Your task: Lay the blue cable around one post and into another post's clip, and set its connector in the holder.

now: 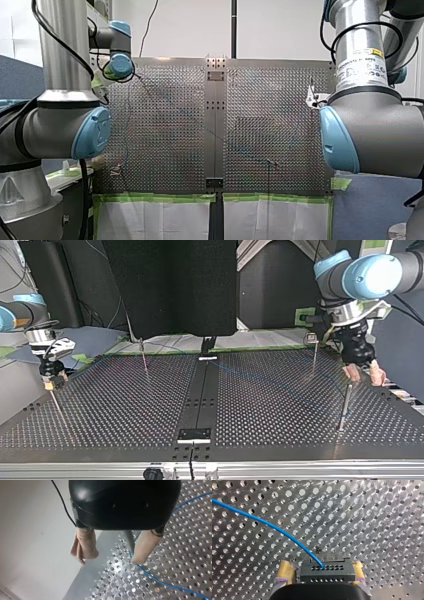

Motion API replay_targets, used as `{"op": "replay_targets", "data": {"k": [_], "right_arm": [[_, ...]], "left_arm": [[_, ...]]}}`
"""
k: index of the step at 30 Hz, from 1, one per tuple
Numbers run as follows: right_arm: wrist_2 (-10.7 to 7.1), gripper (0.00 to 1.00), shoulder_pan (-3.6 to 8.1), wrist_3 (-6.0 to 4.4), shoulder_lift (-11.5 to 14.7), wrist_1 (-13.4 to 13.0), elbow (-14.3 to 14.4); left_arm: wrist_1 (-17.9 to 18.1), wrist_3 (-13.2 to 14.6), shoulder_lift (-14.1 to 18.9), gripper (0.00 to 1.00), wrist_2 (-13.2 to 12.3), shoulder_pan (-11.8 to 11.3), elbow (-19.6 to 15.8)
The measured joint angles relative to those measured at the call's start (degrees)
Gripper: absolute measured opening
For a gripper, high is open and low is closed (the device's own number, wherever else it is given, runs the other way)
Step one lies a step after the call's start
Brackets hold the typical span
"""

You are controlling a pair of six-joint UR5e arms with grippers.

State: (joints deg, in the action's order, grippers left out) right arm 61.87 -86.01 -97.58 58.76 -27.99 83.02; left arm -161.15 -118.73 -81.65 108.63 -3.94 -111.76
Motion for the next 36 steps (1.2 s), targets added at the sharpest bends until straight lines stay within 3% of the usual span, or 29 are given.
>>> {"op": "replay_targets", "data": {"k": [6, 20, 36], "right_arm": [[0.02, 0.98, 0.00, 0.03, 0.0, 0.1, 0.0], [0.01, 0.98, -0.15, 0.03, 0.0, 0.2, 0.0], [0.15, 0.98, -0.18, -0.23, 0.0, 0.1, 0.0]], "left_arm": [[-2.9, 3.5, 0.2, 1.00, 0.0, -0.1, 0.2], [-4.9, 11.5, 1.3, 1.00, 0.0, -0.2, 3.3], [-7.3, 19.8, 1.4, 1.00, 1.0, 0.3, 3.7]]}}
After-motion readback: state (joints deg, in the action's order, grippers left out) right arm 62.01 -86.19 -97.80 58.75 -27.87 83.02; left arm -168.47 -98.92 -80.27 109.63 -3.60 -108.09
